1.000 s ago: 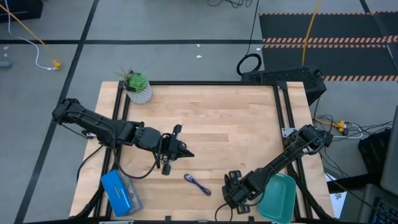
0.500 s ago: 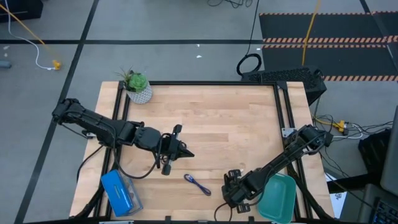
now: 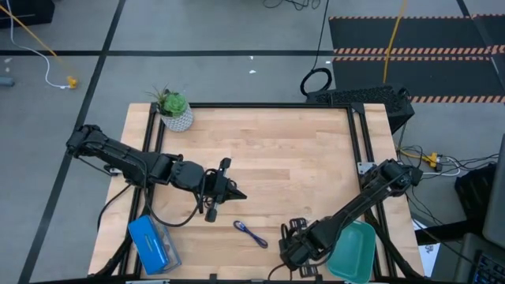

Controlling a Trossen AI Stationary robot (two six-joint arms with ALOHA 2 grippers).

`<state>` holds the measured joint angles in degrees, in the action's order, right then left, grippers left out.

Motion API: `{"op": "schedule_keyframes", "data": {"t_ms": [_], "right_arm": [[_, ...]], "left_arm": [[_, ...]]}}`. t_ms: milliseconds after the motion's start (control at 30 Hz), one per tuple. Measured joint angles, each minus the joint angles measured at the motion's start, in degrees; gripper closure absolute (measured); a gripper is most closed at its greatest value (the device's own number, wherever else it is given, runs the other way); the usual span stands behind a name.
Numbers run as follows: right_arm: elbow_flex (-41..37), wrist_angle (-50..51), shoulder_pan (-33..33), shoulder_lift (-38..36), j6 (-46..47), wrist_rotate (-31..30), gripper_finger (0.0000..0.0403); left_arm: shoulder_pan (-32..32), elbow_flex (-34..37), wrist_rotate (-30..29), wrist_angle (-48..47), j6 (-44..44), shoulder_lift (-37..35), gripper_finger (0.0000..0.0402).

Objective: Pick and place USB-C Cables
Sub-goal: Put the bottom black USB cable into the green bin

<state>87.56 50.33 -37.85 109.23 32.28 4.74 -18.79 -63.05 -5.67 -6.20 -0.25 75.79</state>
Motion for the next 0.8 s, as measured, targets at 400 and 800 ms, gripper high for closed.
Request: {"op": "schedule_keyframes", "data": {"t_ms": [400,800], "right_arm": [[19.3,17.2,-0.1,-0.1,6.4,0.0,0.0377],[34.4,29.5,-0.3,-0.1,10.9,1.9,0.0377]], "left_arm": [[0.0,0.0,0.0,0.0,-0.1,0.0,0.0396],[-1.9,0.0,0.0,0.0,-1.5,0.0,0.0396]]}}
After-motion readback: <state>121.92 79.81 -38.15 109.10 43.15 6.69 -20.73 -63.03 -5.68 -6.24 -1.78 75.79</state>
